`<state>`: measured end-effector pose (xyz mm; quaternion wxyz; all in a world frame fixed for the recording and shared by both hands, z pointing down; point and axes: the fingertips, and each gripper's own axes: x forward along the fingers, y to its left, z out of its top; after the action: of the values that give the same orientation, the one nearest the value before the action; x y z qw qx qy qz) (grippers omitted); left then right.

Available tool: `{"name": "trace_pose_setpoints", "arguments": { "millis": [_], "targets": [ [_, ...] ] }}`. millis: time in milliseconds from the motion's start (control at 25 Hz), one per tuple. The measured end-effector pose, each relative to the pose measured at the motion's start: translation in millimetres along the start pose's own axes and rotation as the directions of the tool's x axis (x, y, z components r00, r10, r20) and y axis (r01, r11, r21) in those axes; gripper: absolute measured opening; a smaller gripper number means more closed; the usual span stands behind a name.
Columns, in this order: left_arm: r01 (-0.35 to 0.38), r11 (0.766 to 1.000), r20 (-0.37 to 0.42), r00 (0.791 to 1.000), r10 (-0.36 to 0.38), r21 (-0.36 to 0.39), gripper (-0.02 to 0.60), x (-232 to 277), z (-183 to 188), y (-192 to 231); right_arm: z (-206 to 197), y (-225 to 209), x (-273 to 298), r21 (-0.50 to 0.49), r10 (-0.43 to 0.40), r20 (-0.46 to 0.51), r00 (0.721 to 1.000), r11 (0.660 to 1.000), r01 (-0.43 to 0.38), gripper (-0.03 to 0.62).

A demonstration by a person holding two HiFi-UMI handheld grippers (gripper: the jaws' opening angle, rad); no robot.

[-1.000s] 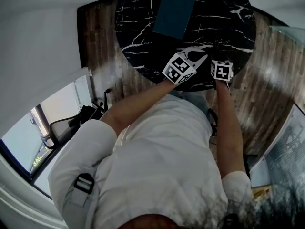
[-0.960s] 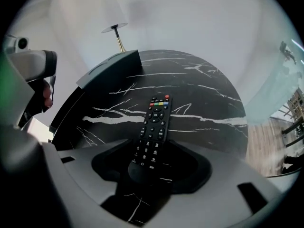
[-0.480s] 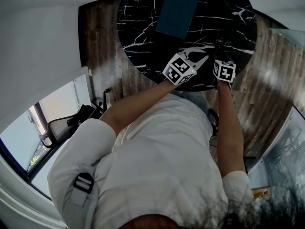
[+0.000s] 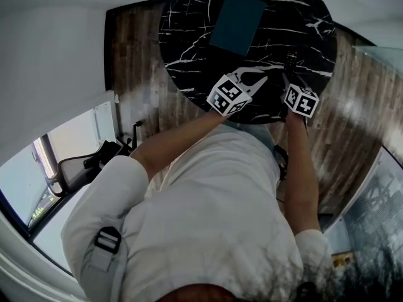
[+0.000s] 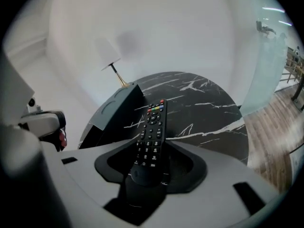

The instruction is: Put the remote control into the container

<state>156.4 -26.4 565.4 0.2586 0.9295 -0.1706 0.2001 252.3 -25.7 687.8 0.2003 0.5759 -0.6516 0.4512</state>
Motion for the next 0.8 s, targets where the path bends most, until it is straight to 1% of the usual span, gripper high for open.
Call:
{"name": "trace_pose_setpoints", "arguments": {
  "millis": [200, 440, 600, 800],
  "targets": [
    [-0.022, 1.000, 0.049, 0.999, 0.022, 0.011, 0.006, -23.9, 14.4, -2.1, 16.2, 29.6, -30.2, 0.020, 0.049, 0.070, 0.996, 0.999, -0.051, 0.192],
    [-0.047, 0.999, 0.113, 0.993, 0.045, 0.015, 0.006, -54.7, 28.3, -9.0, 29.4, 72.9, -64.6, 0.032, 0.109, 0.145, 0.983, 0.993, -0.115, 0.192],
    [-0.066, 0.997, 0.146, 0.987, 0.060, 0.033, 0.006, -71.8, 32.2, -13.6, 34.7, 96.1, -82.0, 0.002, 0.121, 0.170, 0.978, 0.992, -0.123, 0.192],
    [-0.101, 0.995, 0.163, 0.982, 0.097, 0.022, 0.006, -87.4, 27.8, -10.0, 36.2, 119.3, -85.0, -0.016, 0.156, 0.173, 0.972, 0.988, -0.155, 0.192]
  ]
}}
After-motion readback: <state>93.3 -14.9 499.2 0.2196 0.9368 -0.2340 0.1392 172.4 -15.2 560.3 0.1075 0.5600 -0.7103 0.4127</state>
